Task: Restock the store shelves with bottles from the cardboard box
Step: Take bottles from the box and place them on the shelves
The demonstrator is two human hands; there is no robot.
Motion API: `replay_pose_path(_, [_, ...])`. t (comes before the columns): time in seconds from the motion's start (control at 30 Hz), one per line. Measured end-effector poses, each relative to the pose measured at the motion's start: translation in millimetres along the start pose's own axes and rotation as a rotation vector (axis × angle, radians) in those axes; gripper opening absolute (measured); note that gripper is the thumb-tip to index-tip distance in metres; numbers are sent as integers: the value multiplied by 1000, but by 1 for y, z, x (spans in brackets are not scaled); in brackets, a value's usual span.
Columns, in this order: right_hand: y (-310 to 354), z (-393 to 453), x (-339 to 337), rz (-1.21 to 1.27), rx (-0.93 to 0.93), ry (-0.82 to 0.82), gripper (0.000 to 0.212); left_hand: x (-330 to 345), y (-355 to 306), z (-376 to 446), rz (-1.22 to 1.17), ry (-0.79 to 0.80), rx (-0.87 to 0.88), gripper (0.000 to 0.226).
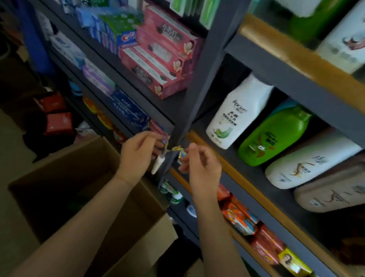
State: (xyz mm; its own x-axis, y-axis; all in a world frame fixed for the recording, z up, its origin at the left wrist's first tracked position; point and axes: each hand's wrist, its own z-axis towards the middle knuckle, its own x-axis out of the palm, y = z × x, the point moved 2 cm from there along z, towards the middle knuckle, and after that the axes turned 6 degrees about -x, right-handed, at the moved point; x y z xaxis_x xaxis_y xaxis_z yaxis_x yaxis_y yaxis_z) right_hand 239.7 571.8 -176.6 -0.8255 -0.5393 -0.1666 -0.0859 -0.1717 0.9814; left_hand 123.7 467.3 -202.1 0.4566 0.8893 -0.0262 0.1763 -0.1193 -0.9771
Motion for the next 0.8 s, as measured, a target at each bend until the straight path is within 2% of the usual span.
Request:
replay_pose_path(0.13, [-57, -14, 75, 65, 358, 281, 22, -96, 79, 13, 183, -241, -252, 22])
replay_pose_path(0.23, [-116, -32, 136, 66, 594, 411, 20, -163, 128, 19, 409, -347, -334, 24])
replay_pose_path(0.37, [-203, -60, 215, 92, 951, 518, 22, -231, 185, 47, 887, -480, -180, 55])
replay_pose_path(0.47, [-267, -72, 264, 120, 1129, 512, 24, -250, 222, 75, 1151, -426, -123, 77])
replay_pose_path(0.57, [-326, -81, 297, 189, 1234, 476, 18, -255, 255, 91, 1261, -416, -102, 87])
replay_pose_path(0.67, [-386, -82, 314, 66, 1261, 472, 15, -255, 268, 94, 1303, -496, -56, 86])
replay_pose_path(0.8, [-440, -81, 327, -137, 1284, 521, 35, -253, 273, 100, 1318, -561, -39, 84])
